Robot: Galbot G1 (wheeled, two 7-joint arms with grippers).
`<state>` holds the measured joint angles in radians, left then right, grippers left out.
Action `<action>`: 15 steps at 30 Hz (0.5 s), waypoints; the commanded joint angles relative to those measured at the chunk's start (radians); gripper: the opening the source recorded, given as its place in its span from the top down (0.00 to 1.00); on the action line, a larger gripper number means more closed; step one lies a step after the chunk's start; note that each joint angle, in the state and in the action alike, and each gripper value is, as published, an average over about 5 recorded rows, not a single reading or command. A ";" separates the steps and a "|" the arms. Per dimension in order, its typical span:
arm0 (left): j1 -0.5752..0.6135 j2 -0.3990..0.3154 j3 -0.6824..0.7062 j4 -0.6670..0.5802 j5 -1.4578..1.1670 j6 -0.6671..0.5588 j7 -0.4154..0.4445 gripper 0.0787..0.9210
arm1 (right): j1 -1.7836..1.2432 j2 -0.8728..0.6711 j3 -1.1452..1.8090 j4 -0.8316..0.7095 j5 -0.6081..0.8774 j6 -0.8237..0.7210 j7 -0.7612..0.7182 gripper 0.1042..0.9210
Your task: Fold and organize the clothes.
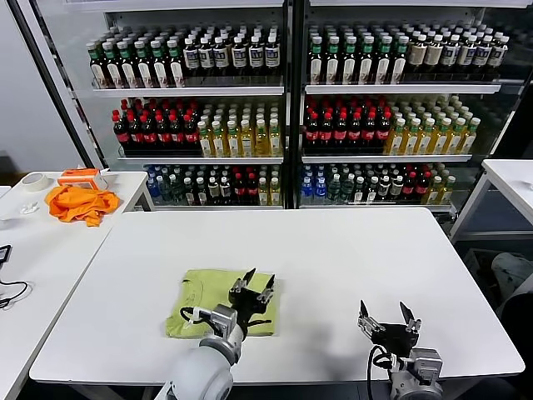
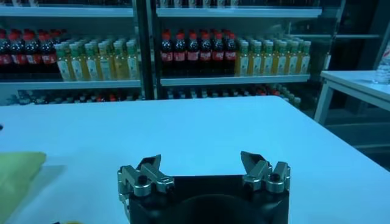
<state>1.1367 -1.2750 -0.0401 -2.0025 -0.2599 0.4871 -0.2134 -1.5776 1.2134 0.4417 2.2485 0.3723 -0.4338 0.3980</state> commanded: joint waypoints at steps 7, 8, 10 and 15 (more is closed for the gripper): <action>0.056 0.230 -0.340 -0.080 -0.051 -0.151 0.077 0.21 | 0.206 -0.014 -0.177 -0.071 0.138 -0.057 -0.039 0.12; 0.073 0.234 -0.356 -0.082 -0.046 -0.156 0.080 0.18 | 0.234 -0.012 -0.207 -0.079 0.158 -0.068 -0.041 0.12; 0.104 0.233 -0.376 -0.093 -0.045 -0.160 0.080 0.14 | 0.289 -0.005 -0.272 -0.099 0.199 -0.093 -0.038 0.12; 0.149 0.208 -0.404 -0.108 -0.042 -0.163 0.078 0.12 | 0.397 0.027 -0.396 -0.175 0.312 -0.137 0.005 0.12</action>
<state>1.1844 -1.1302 -0.2824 -2.0748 -0.3138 0.3799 -0.1663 -1.4020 1.2139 0.2826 2.1756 0.4905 -0.4965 0.3735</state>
